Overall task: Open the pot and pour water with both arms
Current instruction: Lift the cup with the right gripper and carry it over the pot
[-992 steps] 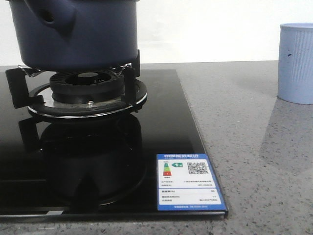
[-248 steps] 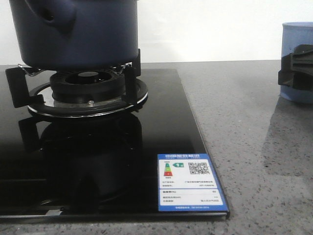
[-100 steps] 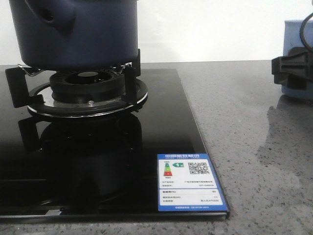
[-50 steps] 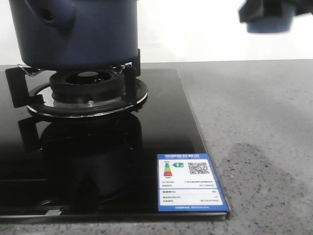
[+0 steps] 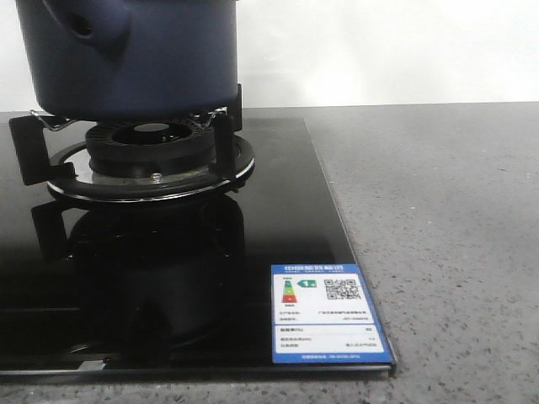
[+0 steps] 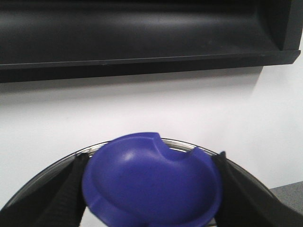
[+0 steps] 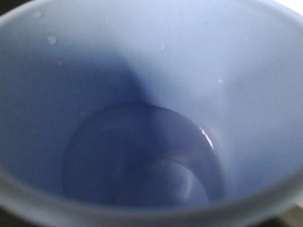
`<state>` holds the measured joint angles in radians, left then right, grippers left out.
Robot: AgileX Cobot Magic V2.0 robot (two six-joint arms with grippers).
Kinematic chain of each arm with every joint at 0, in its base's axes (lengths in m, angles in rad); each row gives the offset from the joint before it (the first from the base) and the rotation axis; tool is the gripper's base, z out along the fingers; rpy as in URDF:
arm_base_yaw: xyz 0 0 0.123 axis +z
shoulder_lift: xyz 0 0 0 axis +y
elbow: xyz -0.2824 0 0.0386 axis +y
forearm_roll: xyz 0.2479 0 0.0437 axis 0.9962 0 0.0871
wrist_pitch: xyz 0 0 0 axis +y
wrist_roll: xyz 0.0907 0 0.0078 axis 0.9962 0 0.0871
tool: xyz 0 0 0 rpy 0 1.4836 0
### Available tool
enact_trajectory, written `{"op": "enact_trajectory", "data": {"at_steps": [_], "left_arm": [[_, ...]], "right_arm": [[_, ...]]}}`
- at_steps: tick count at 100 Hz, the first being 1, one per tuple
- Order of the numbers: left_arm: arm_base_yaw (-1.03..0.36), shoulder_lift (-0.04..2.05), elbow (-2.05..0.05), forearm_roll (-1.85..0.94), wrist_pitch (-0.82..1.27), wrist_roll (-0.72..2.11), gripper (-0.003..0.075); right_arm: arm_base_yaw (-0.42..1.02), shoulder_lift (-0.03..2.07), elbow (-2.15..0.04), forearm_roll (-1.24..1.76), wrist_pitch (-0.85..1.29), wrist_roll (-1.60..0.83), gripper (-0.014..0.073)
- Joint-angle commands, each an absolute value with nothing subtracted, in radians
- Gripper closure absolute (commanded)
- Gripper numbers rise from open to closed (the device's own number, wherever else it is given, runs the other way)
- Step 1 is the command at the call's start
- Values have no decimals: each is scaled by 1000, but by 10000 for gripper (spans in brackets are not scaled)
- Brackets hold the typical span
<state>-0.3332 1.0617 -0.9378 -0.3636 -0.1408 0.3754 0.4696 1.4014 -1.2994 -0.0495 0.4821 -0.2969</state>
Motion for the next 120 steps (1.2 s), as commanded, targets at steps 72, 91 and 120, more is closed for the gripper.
{"op": "enact_trajectory", "data": {"at_steps": [72, 91, 120], "left_arm": [[-332, 1038, -974, -355, -252, 375, 328], [-332, 1038, -974, -355, -252, 375, 328], [-283, 1038, -974, -355, -252, 375, 328]], "right_arm": [[672, 1586, -1603, -688, 685, -307, 246], [672, 1594, -1603, -760, 666, -307, 246], [672, 1594, -1603, -846, 623, -307, 246]]}}
